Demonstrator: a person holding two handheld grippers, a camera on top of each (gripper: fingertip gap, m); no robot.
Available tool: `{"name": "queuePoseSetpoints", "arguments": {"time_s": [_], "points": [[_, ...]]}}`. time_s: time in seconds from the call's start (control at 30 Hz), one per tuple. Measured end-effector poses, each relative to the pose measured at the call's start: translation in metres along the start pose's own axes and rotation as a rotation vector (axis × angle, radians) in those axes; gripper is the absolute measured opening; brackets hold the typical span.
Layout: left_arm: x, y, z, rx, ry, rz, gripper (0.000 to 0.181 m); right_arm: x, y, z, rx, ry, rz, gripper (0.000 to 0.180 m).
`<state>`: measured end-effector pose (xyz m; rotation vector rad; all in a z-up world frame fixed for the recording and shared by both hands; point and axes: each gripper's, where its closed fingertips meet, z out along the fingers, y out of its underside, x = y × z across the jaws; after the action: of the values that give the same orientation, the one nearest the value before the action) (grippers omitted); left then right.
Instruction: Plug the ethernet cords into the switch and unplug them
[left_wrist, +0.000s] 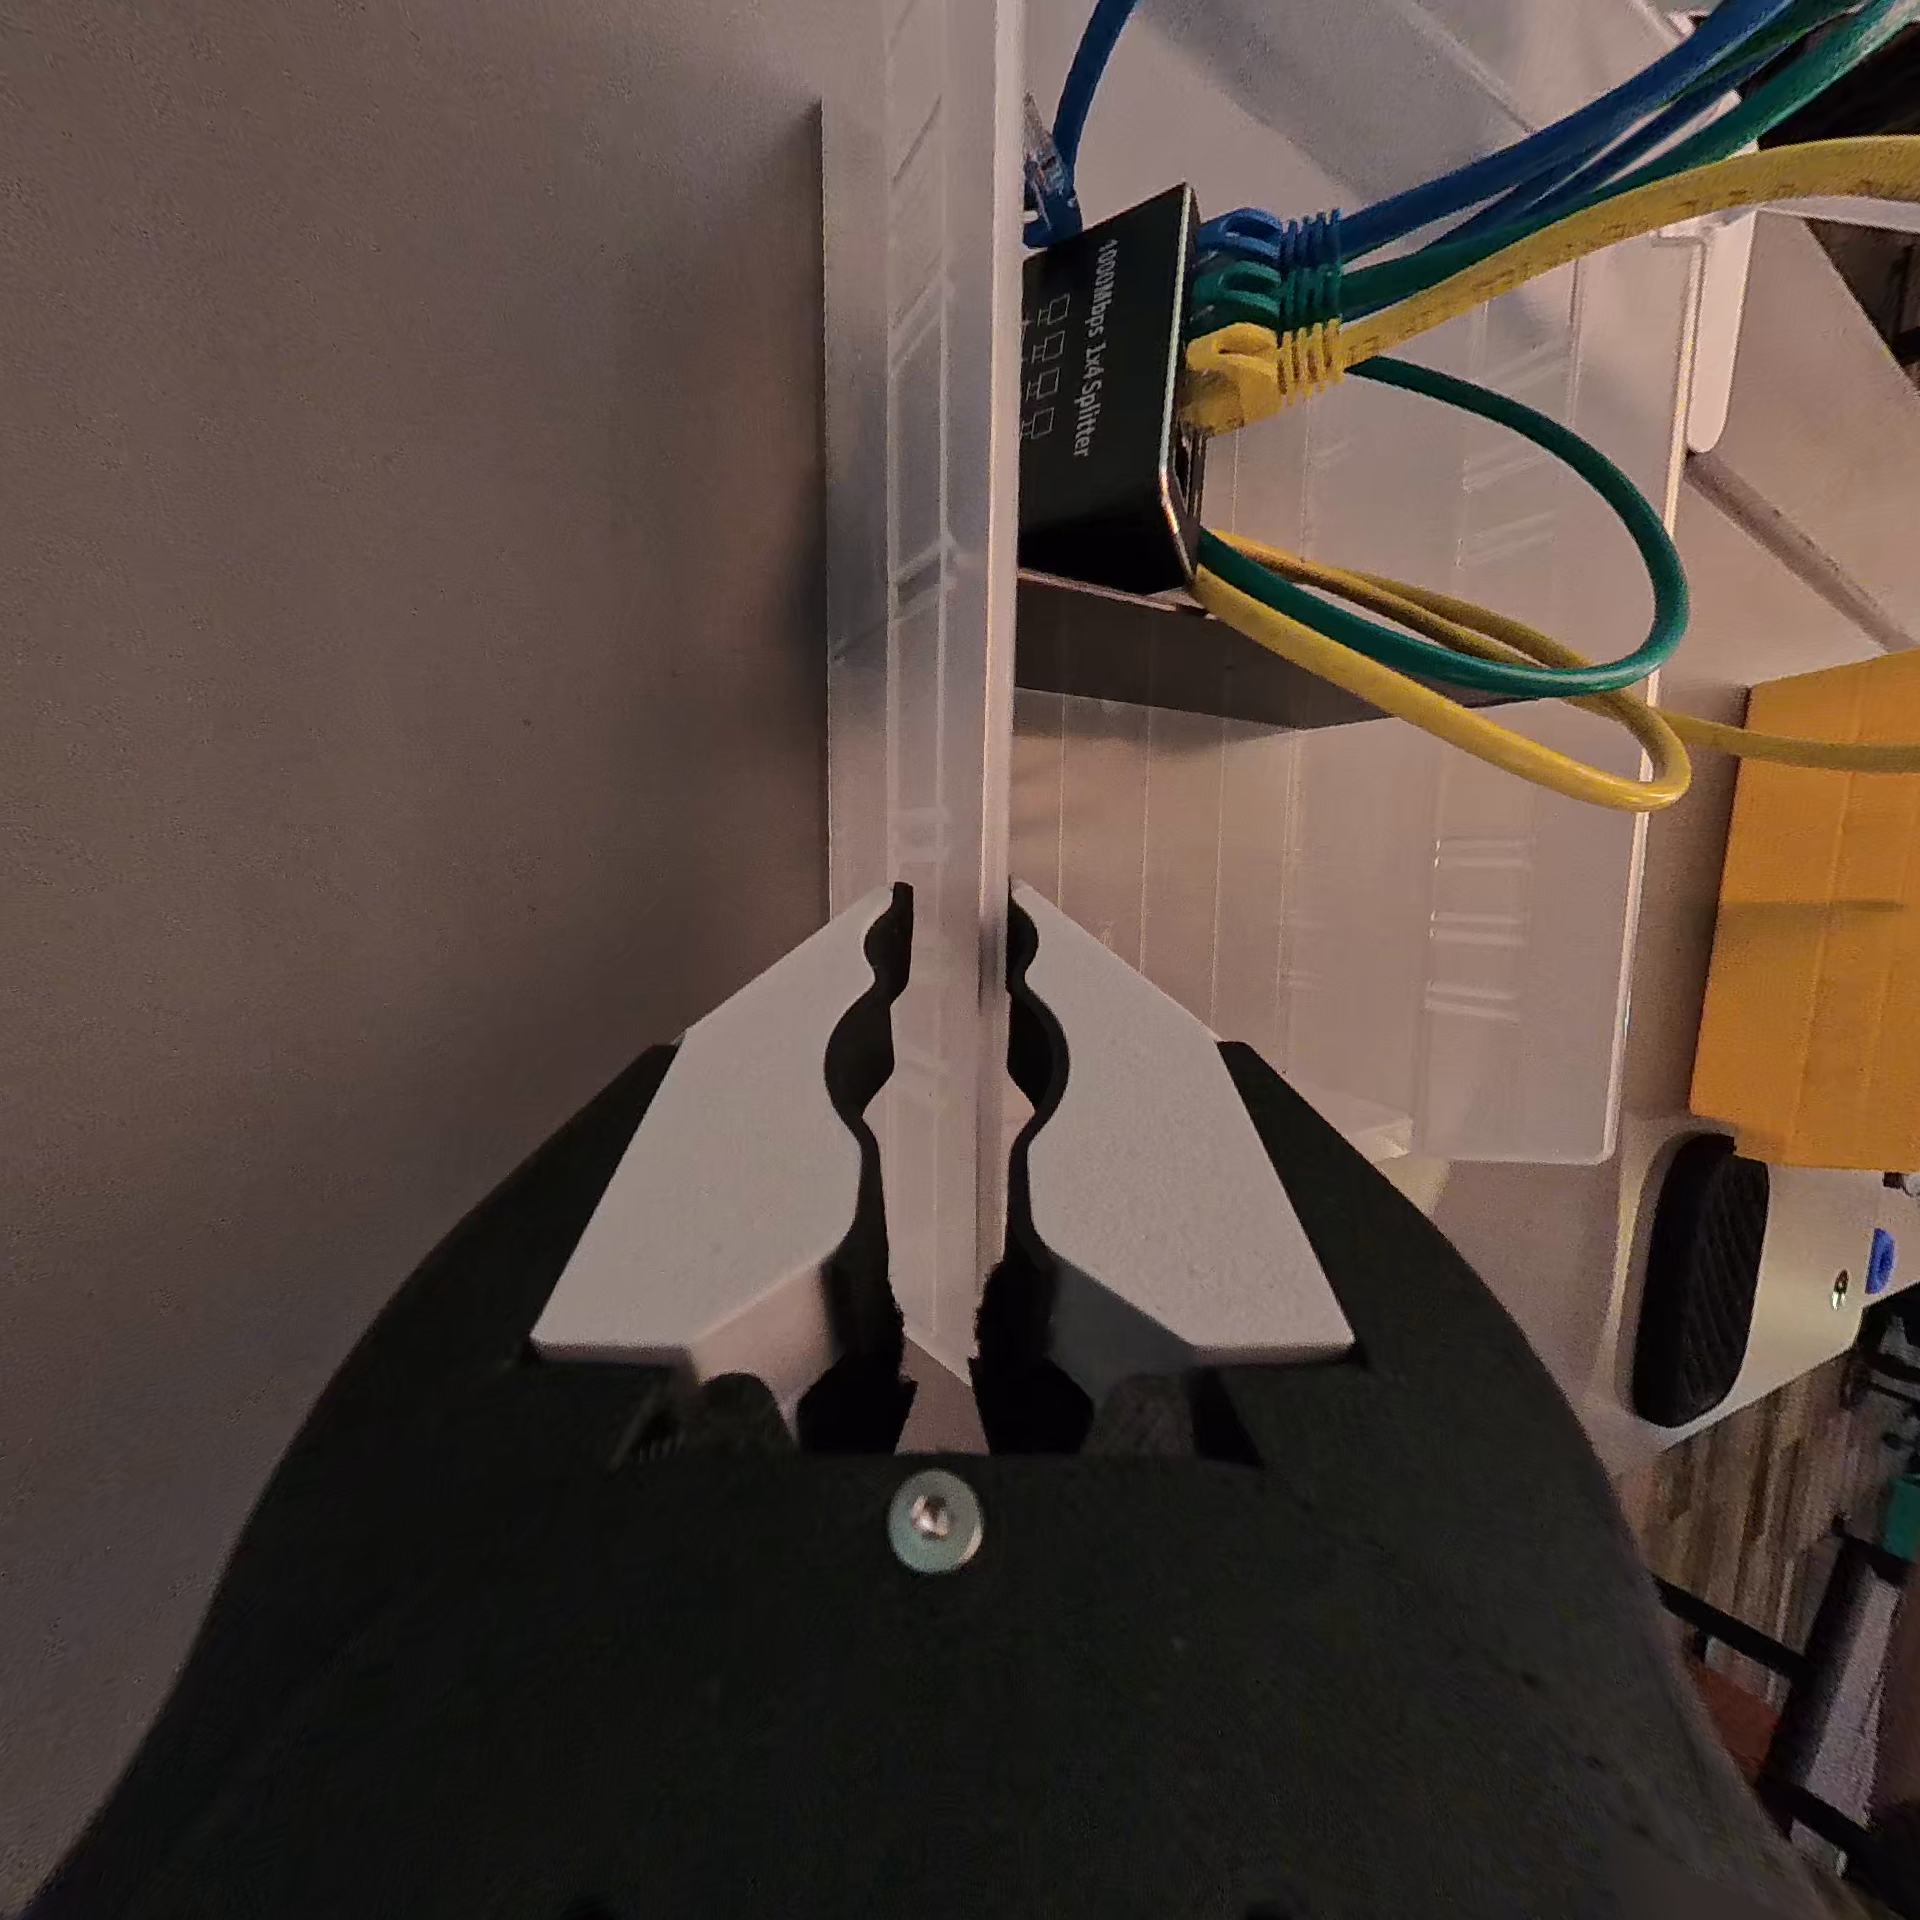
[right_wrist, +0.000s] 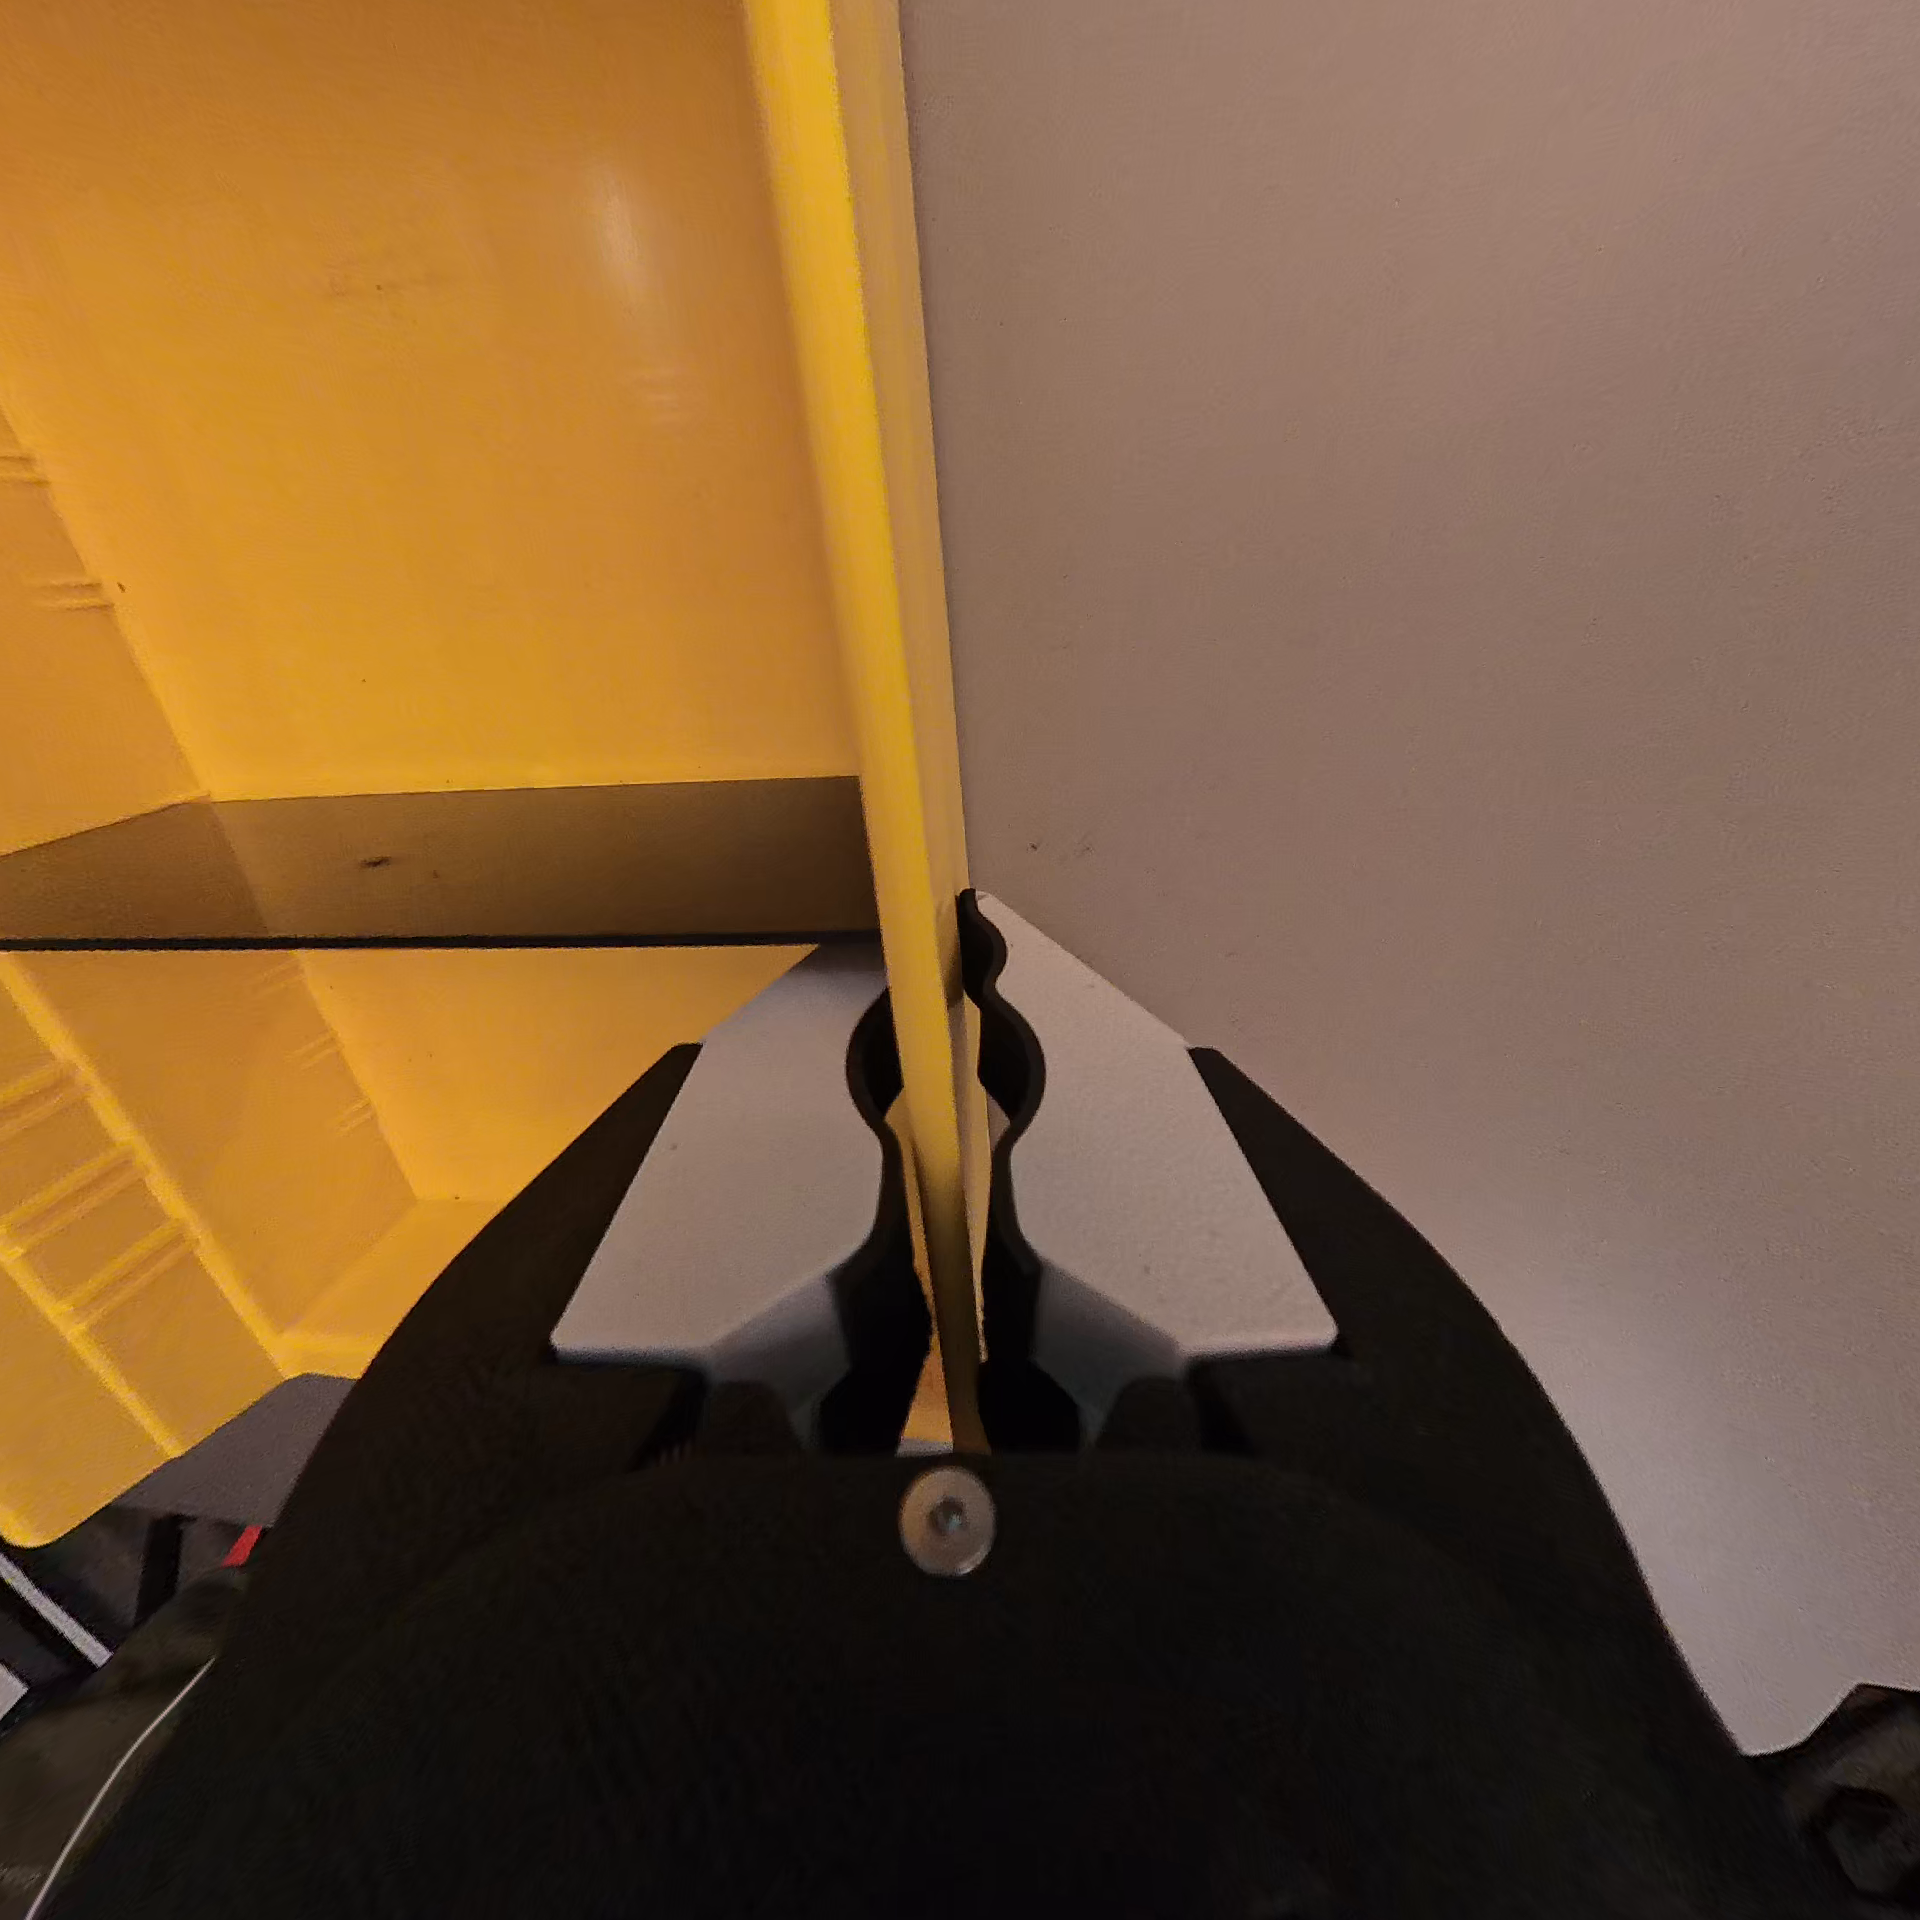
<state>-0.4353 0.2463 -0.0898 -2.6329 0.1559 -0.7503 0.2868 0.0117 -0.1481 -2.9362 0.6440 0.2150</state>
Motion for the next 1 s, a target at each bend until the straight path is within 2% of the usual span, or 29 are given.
{"name": "queuePoseSetpoints", "arguments": {"time_s": [0.27, 0.33, 0.43, 0.53, 0.6, 0.7, 0.8, 0.9, 1.0], "points": [[-0.001, -0.013, -0.003, 0.053, -0.013, 0.011, 0.014, 0.0, -0.002, 0.001, 0.052, -0.027, -0.028, 0.004], [0.007, -0.026, -0.018, 0.143, -0.008, 0.041, 0.023, -0.001, -0.002, -0.001, 0.062, -0.026, -0.046, 0.005], [0.028, -0.052, -0.046, 0.31, -0.046, 0.229, 0.03, -0.006, -0.008, -0.008, 0.11, -0.061, -0.084, 0.014], [0.051, -0.074, -0.052, 0.435, -0.135, 0.485, 0.053, -0.011, -0.016, -0.023, 0.176, -0.101, -0.097, 0.024], [0.069, -0.075, -0.037, 0.408, -0.145, 0.618, 0.055, -0.014, -0.019, -0.035, 0.2, -0.102, -0.107, 0.029], [0.074, -0.088, -0.018, 0.392, -0.245, 0.684, 0.046, -0.014, -0.024, -0.054, 0.244, -0.055, -0.097, 0.033], [0.079, -0.087, 0.005, 0.278, -0.219, 0.734, 0.058, -0.017, -0.033, -0.078, 0.331, 0.001, -0.127, 0.035], [0.06, -0.091, 0.026, 0.154, -0.302, 0.782, 0.064, -0.041, -0.047, -0.112, 0.481, -0.015, -0.18, 0.035], [0.059, -0.09, 0.044, 0.049, -0.305, 0.826, 0.062, -0.076, -0.06, -0.157, 0.654, -0.012, -0.264, 0.039]]}}
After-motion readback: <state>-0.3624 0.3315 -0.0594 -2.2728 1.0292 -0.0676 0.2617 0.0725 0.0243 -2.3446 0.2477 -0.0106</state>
